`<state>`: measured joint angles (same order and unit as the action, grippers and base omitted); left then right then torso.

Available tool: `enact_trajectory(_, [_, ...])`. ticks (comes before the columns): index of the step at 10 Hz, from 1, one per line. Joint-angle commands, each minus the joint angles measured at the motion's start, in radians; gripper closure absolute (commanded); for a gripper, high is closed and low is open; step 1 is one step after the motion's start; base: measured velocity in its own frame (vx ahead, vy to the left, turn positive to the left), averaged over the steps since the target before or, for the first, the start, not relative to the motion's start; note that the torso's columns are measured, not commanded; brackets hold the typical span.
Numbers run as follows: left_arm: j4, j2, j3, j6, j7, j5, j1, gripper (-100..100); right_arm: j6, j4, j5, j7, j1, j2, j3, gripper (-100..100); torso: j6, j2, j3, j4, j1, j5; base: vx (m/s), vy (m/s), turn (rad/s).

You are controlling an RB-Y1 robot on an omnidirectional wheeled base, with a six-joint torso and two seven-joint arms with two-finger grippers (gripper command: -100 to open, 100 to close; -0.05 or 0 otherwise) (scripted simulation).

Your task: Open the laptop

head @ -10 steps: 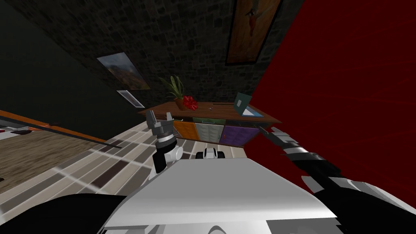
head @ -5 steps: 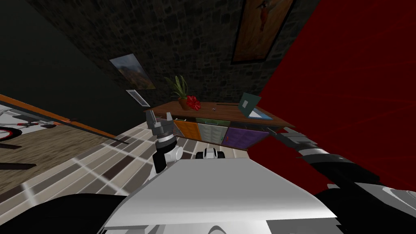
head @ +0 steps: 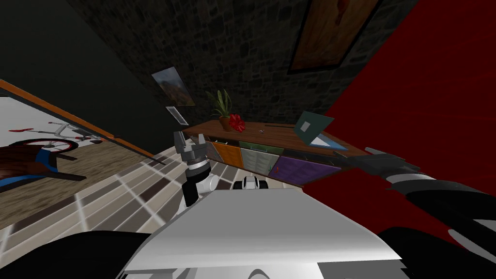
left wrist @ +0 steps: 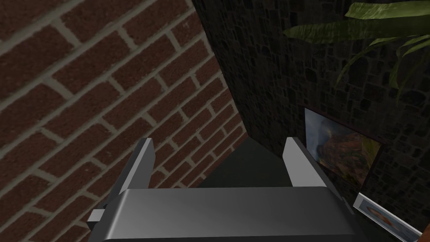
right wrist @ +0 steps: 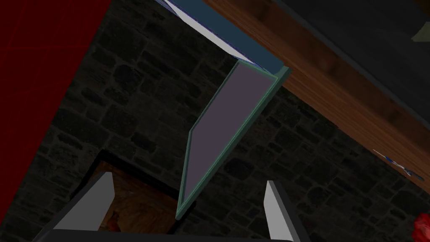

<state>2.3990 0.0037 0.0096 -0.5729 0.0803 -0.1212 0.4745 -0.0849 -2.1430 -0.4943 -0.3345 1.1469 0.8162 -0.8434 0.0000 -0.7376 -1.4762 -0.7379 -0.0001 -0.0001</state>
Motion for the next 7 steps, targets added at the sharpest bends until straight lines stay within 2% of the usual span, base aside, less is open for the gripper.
enact_trajectory(1, [0.0, 0.0, 0.0, 0.0, 0.0, 0.0, 0.0, 0, 0.06, 0.037, -0.038, -0.016, 0.055, 0.076, -0.079, -100, 0.0, -0.001, 0.0, 0.0, 0.001, 0.0, 0.062, 0.073, 0.157])
enact_trajectory(4, [0.0, 0.0, 0.0, 0.0, 0.0, 0.0, 0.0, 0, 0.113, 0.071, -0.076, -0.031, 0.109, 0.155, -0.157, -100, 0.0, -0.001, 0.0, 0.0, 0.0, 0.0, 0.066, 0.054, 0.124])
enact_trajectory(7, [0.0, 0.0, 0.0, 0.0, 0.0, 0.0, 0.0, 0, 0.154, 0.096, -0.105, -0.043, 0.151, 0.213, -0.216, -100, 0.0, -0.001, 0.001, 0.0, 0.0, 0.0, 0.046, 0.035, 0.099])
